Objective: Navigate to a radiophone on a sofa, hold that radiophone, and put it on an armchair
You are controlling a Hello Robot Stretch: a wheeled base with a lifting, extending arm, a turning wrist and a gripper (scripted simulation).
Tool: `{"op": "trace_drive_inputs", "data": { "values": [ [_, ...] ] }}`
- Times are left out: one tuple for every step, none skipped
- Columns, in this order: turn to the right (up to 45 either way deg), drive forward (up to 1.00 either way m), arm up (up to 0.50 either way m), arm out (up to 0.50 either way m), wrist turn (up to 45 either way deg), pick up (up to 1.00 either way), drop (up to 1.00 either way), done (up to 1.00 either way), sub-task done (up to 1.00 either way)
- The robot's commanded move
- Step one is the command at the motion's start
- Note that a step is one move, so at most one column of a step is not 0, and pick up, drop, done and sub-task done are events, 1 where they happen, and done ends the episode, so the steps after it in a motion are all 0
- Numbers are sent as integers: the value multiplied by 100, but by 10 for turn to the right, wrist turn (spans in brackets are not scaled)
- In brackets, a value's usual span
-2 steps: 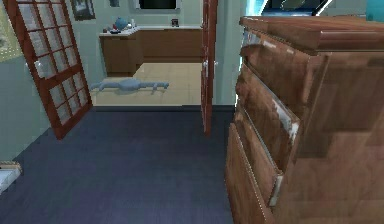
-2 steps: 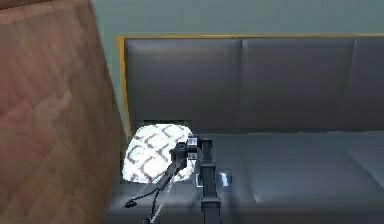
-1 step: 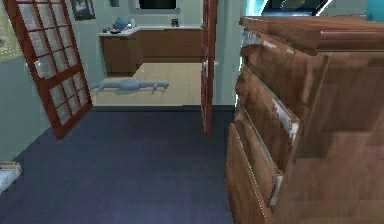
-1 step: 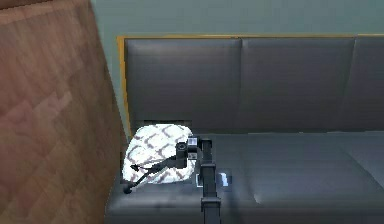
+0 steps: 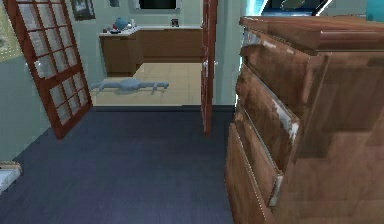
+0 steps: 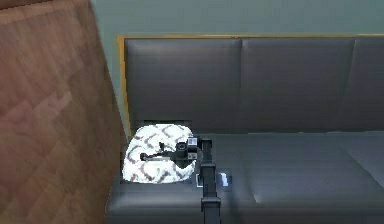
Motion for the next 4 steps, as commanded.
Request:
{"op": "trace_drive_inputs", "data": {
  "values": [
    [0, 0, 0, 0, 450, 0, 0, 0, 0],
    [0, 0, 0, 0, 180, 0, 0, 0, 0],
    [0, 0, -30, 0, 0, 0, 0, 0, 0],
    [0, 0, 0, 0, 0, 100, 0, 0, 0]
  ]
}}
